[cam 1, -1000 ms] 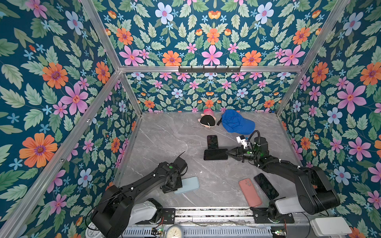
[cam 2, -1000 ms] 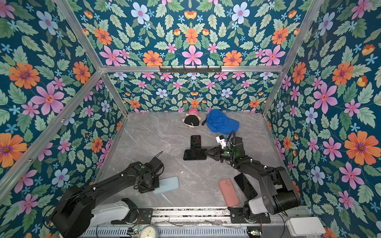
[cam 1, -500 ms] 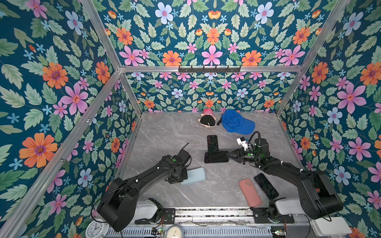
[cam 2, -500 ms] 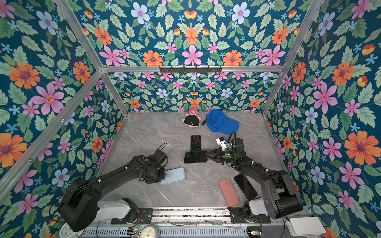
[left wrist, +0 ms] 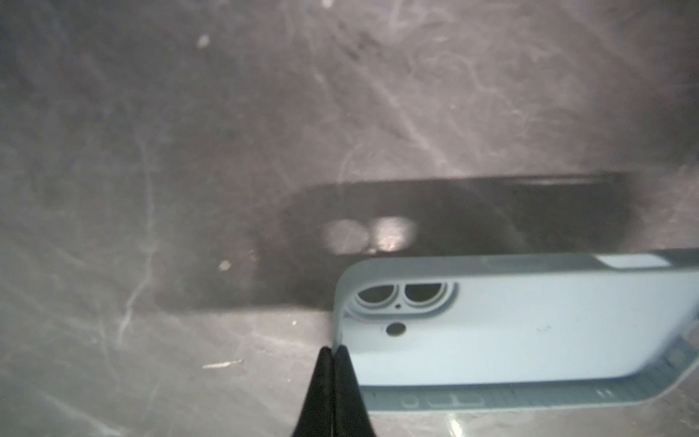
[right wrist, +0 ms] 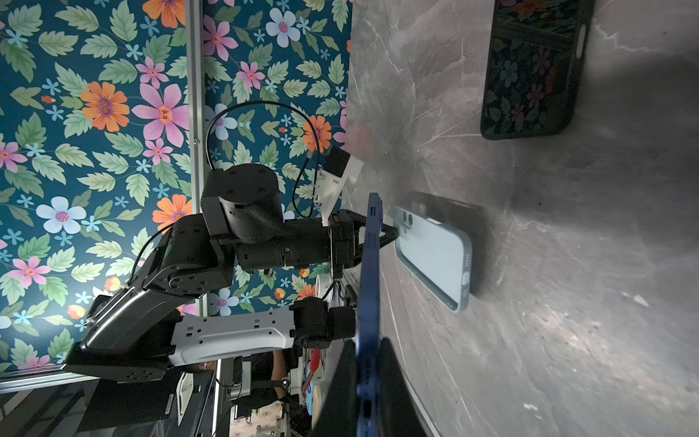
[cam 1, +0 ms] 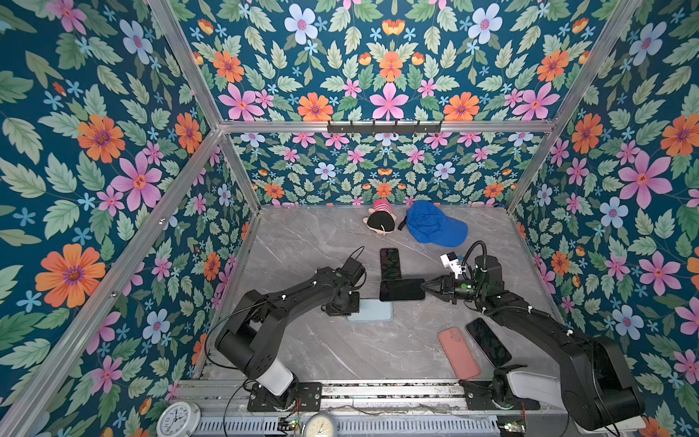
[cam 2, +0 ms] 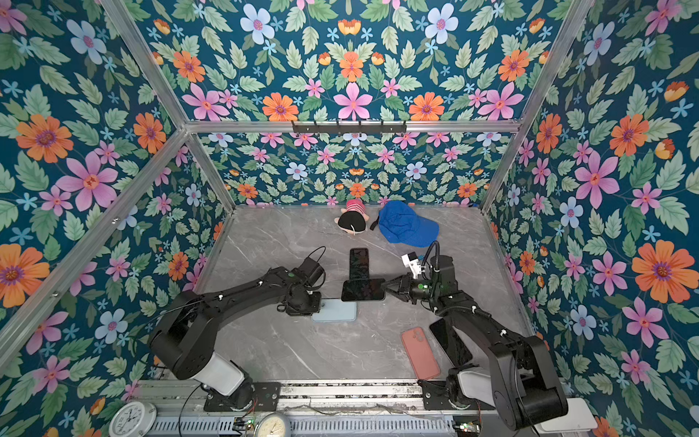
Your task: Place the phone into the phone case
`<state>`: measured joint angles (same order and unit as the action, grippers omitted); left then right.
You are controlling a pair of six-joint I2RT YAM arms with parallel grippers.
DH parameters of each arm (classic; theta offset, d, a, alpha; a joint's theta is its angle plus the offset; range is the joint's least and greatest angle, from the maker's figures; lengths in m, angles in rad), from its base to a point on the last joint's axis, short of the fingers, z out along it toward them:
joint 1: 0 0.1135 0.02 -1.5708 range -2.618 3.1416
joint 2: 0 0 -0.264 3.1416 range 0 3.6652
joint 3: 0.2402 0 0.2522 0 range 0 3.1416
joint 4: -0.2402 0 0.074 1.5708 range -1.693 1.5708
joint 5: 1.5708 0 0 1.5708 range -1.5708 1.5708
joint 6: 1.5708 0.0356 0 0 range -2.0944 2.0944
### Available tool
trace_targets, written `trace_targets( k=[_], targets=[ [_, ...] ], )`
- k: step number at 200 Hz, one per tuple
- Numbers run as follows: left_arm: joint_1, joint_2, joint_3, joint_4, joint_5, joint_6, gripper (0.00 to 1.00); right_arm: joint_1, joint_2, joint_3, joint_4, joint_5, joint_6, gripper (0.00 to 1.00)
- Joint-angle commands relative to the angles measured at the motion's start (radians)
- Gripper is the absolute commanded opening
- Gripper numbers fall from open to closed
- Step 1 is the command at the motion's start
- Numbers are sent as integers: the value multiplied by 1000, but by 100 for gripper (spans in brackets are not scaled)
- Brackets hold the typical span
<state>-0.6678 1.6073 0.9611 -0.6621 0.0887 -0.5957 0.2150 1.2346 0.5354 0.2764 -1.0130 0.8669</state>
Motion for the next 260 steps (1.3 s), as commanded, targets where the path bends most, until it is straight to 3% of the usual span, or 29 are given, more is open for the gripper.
trace_targets(
  k=[1, 113, 155, 192, 260],
  targets=[
    [-7, 41, 42, 14, 8, 53, 2, -2, -8, 15, -37, -19, -40, 0],
    [-10, 127, 98, 48, 39, 51, 5, -3, 43, 27, -48, -25, -48, 0],
    [-12, 122, 64, 88, 70, 13, 10, -3, 60, 38, -82, -17, -72, 0],
    [-13, 105, 51, 99, 102, -18, 21, -3, 67, 28, -80, -8, -71, 0],
    [26, -38, -73, 209, 172, -73, 29, 30, 149, 12, 58, 6, -3, 0]
  ],
)
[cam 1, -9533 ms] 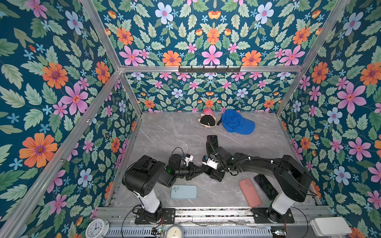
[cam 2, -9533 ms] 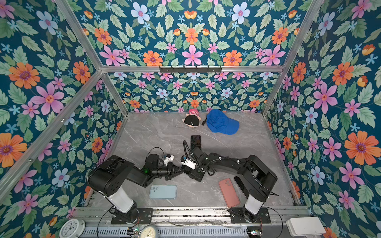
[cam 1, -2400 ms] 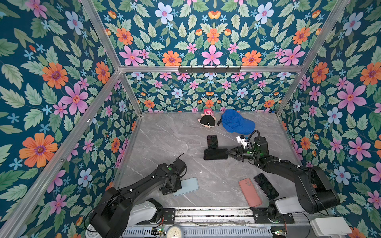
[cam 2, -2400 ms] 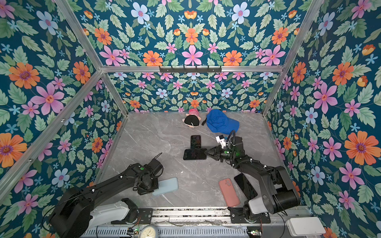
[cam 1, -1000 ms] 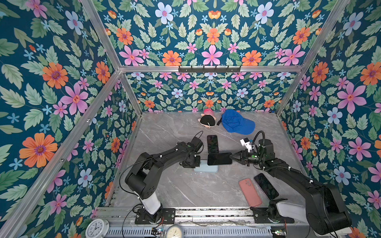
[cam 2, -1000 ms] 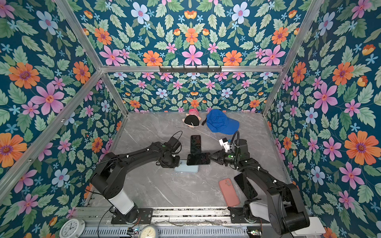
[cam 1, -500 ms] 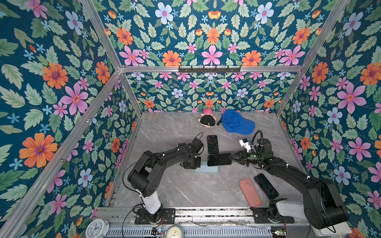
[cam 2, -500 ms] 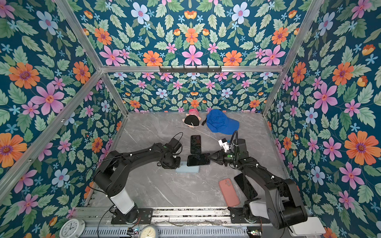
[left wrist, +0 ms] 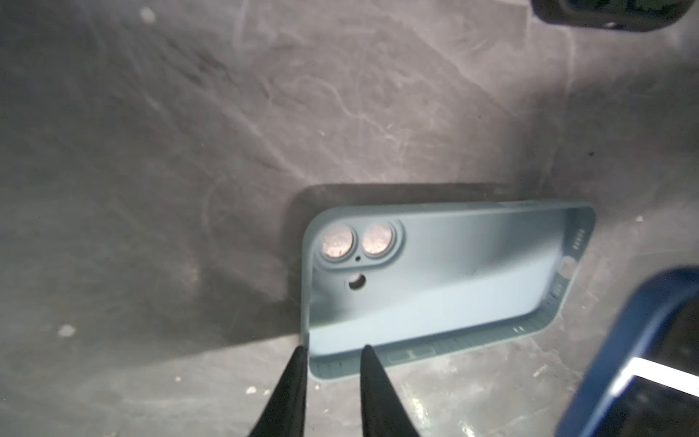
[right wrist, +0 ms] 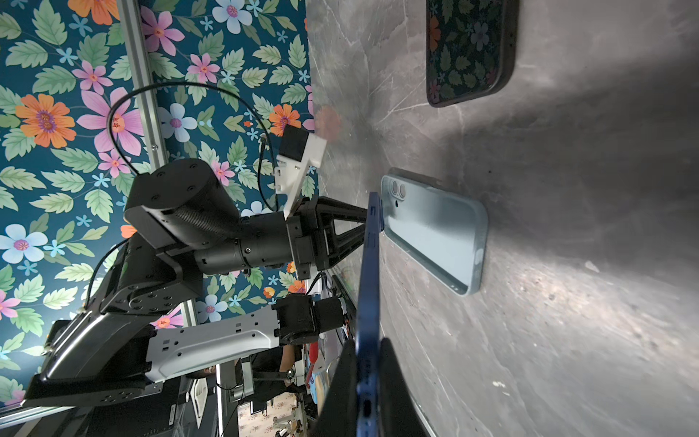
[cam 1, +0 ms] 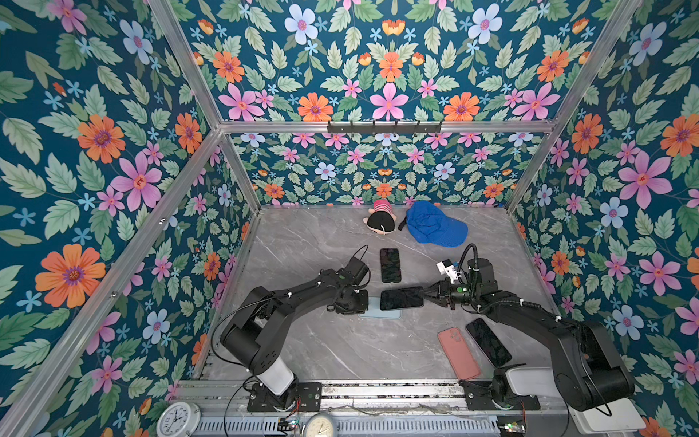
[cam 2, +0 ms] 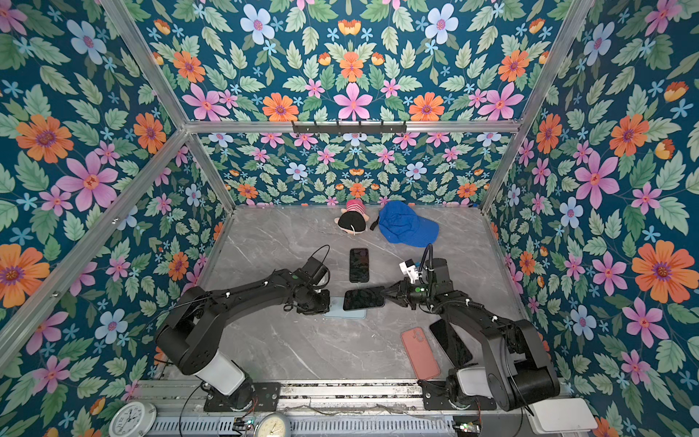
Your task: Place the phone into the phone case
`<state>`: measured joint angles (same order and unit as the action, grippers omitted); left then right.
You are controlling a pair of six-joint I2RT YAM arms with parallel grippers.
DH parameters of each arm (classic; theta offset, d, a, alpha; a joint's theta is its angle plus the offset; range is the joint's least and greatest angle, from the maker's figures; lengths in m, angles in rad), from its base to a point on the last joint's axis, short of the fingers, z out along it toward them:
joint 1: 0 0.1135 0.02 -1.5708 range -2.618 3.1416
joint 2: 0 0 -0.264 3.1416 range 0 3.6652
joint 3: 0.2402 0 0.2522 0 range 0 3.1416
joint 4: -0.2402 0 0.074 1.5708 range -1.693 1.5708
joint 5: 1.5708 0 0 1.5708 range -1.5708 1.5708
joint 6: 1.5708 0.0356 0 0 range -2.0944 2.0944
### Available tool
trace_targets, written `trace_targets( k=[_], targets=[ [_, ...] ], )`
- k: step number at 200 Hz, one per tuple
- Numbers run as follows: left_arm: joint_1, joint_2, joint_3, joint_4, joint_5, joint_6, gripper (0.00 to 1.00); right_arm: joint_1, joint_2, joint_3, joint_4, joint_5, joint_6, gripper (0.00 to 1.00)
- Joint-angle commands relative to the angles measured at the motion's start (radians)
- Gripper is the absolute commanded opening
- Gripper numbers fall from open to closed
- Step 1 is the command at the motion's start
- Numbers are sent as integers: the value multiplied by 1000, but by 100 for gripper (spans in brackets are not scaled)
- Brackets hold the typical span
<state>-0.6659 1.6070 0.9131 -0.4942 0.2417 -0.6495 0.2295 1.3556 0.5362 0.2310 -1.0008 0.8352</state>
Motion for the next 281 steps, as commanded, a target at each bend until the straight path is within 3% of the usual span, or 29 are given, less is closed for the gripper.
trace_targets(
  k=[1, 54, 112, 281],
  targets=[
    [25, -41, -26, 42, 19, -19, 29, 17, 30, 12, 105, -6, 29, 0],
    [124, -127, -131, 161, 136, -38, 36, 70, 173, 51, 213, 5, 70, 0],
    [169, -113, -189, 321, 262, -72, 41, 103, 263, 67, 269, 8, 109, 0],
    [178, -91, -281, 433, 315, -113, 42, 140, 344, 56, 319, 20, 138, 0]
  ],
)
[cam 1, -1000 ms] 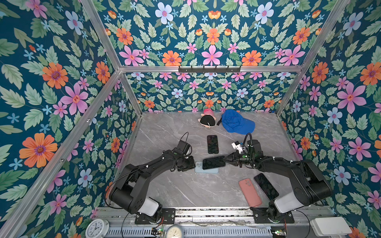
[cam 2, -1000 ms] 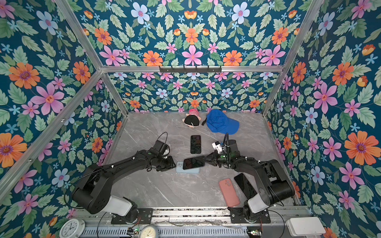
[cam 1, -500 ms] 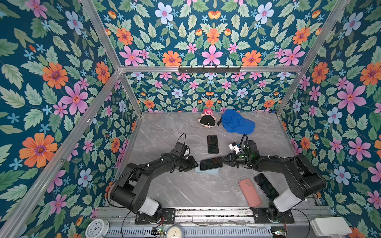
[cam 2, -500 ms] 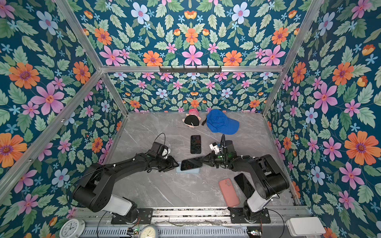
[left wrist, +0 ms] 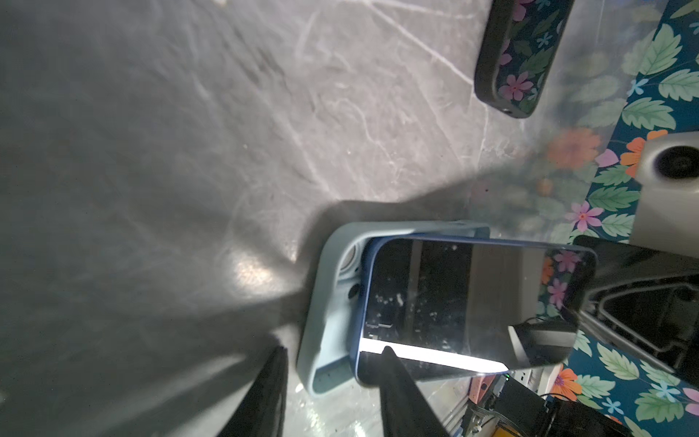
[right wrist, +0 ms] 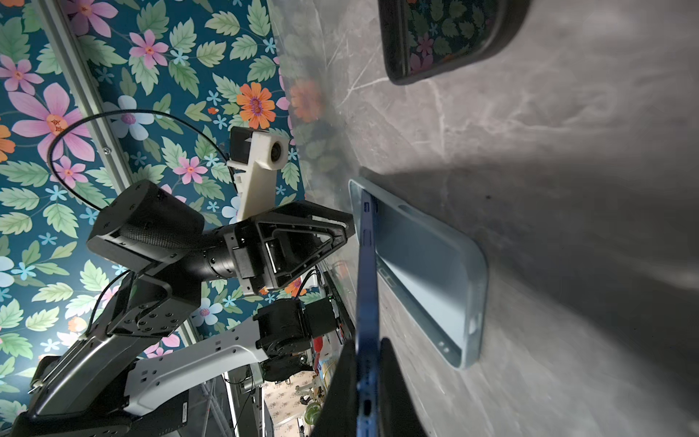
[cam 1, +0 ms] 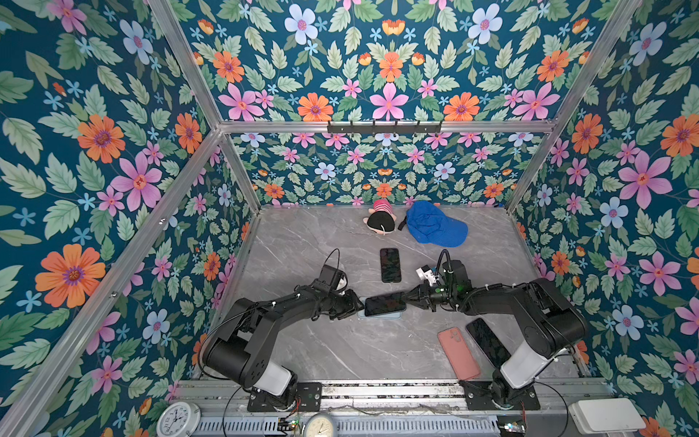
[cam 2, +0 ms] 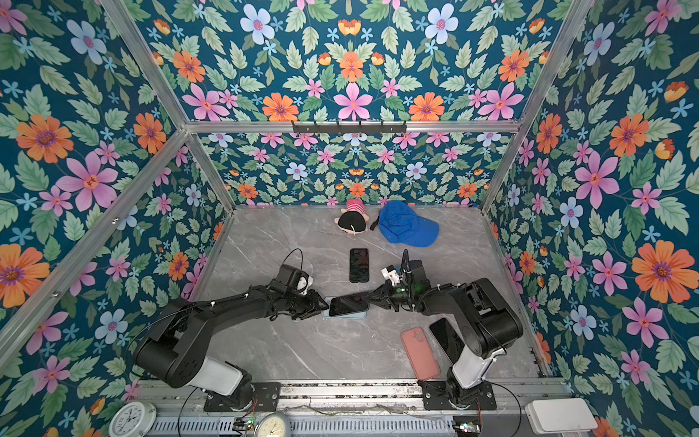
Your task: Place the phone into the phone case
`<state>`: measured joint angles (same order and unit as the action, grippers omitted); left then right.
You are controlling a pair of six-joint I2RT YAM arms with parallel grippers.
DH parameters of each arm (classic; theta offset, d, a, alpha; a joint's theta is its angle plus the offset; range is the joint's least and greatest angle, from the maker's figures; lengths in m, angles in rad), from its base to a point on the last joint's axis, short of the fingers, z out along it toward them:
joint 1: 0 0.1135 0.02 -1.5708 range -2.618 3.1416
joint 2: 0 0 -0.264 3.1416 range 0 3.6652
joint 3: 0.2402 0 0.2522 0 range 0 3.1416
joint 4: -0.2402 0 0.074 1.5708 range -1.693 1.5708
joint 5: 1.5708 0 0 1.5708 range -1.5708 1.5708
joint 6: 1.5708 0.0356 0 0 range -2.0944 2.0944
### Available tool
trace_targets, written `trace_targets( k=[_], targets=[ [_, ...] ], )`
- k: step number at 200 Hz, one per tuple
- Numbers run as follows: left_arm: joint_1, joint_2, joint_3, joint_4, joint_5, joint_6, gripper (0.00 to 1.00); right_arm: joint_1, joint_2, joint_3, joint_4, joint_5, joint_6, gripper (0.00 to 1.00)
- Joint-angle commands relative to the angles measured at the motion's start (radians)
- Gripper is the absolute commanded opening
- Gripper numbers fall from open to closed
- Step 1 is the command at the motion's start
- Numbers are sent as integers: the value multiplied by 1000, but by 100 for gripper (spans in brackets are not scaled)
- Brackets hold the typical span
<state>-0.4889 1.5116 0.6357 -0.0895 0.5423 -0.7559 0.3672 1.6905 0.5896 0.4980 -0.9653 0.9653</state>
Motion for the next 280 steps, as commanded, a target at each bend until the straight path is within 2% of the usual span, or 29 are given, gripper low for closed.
trace_targets(
  k=[1, 165, 224, 280],
  targets=[
    [1, 4, -4, 28, 15, -7, 42, 3, 9, 3, 52, -15, 9, 0],
    [0, 22, -6, 35, 12, -10, 41, 23, 79, 28, 121, -42, 23, 0],
    [1, 39, 18, 10, 6, 13, 40, 22, 105, 113, -96, -120, -156, 0],
    [1, 49, 34, -8, -8, 33, 40, 22, 93, 136, -188, -158, -224, 0]
  ],
)
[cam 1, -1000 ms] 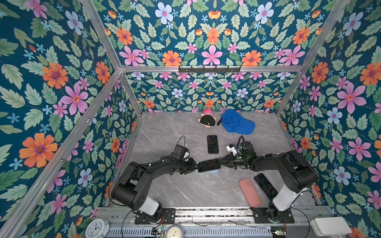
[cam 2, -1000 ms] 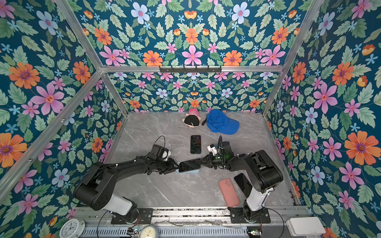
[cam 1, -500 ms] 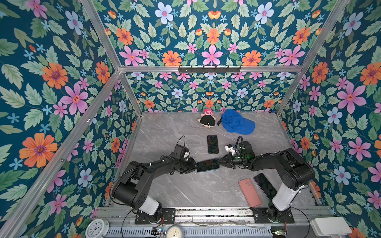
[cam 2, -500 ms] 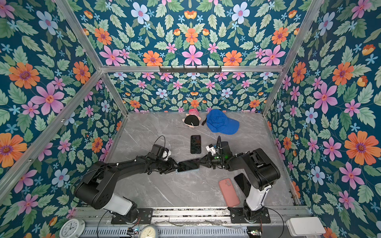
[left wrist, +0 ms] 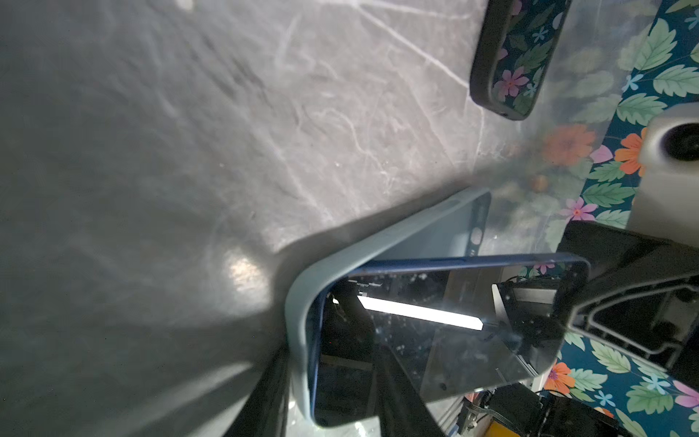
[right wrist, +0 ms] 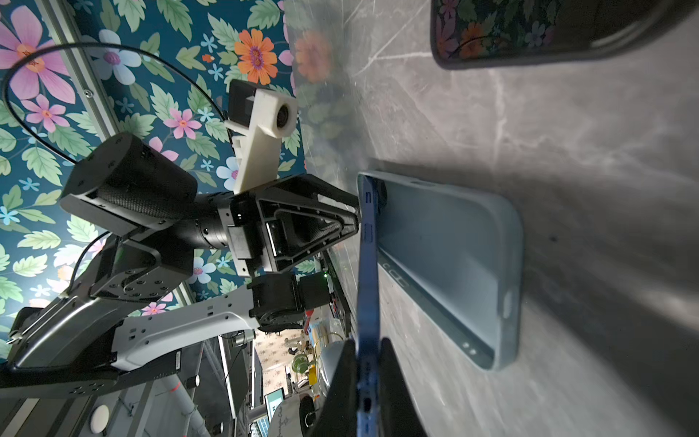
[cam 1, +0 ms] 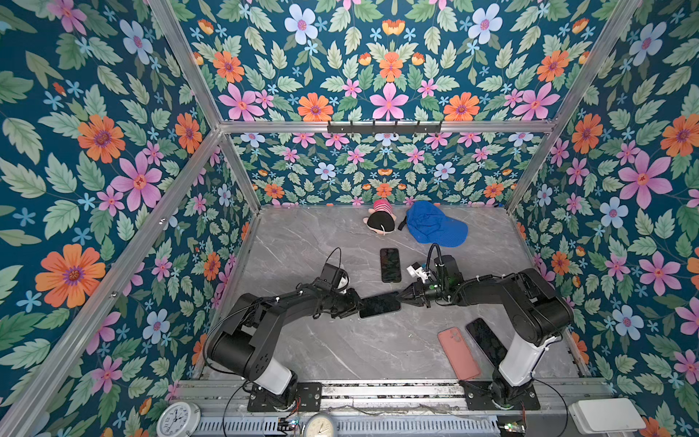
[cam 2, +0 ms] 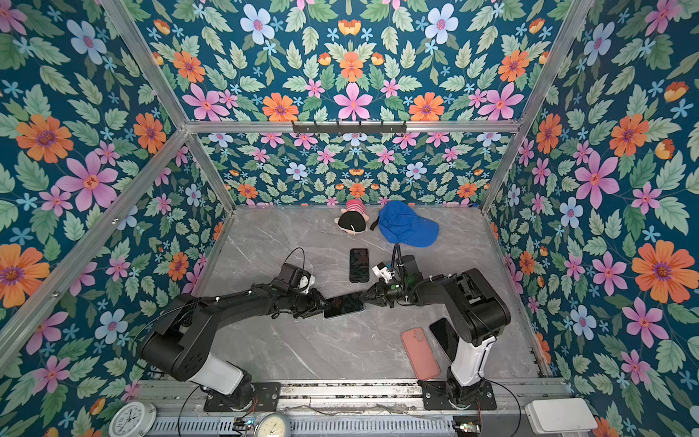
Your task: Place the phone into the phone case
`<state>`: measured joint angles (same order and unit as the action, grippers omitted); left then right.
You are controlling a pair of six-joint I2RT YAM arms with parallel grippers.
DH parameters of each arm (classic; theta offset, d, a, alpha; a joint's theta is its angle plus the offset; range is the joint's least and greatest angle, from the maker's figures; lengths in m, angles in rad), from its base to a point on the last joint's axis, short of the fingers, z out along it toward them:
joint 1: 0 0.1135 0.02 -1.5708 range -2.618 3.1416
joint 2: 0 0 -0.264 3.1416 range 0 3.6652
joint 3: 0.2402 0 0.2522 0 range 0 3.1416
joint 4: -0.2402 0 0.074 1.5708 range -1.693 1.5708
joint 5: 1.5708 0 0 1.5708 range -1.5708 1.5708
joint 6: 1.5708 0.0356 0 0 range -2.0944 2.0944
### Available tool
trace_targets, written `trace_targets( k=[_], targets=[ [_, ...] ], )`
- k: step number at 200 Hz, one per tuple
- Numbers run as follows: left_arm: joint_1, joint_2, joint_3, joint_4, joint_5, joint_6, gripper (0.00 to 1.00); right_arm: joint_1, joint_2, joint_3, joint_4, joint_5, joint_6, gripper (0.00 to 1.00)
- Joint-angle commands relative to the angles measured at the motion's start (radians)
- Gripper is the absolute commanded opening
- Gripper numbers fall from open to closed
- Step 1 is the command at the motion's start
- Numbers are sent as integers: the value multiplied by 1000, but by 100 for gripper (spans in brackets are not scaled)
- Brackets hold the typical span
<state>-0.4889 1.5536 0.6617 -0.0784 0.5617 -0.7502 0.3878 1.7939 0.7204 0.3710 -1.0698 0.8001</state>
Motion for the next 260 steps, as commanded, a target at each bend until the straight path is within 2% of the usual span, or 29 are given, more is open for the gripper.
trace_targets(
  k=[1, 171, 260],
  targets=[
    [1, 7, 8, -19, -28, 27, 40, 2, -12, 5, -62, -53, -59, 0],
    [0, 12, 3, 26, -6, 5, 40, 11, 41, 19, -20, -29, -18, 0],
    [-10, -35, -50, 65, -7, -40, 40, 11, 84, 36, -52, 12, -40, 0]
  ],
)
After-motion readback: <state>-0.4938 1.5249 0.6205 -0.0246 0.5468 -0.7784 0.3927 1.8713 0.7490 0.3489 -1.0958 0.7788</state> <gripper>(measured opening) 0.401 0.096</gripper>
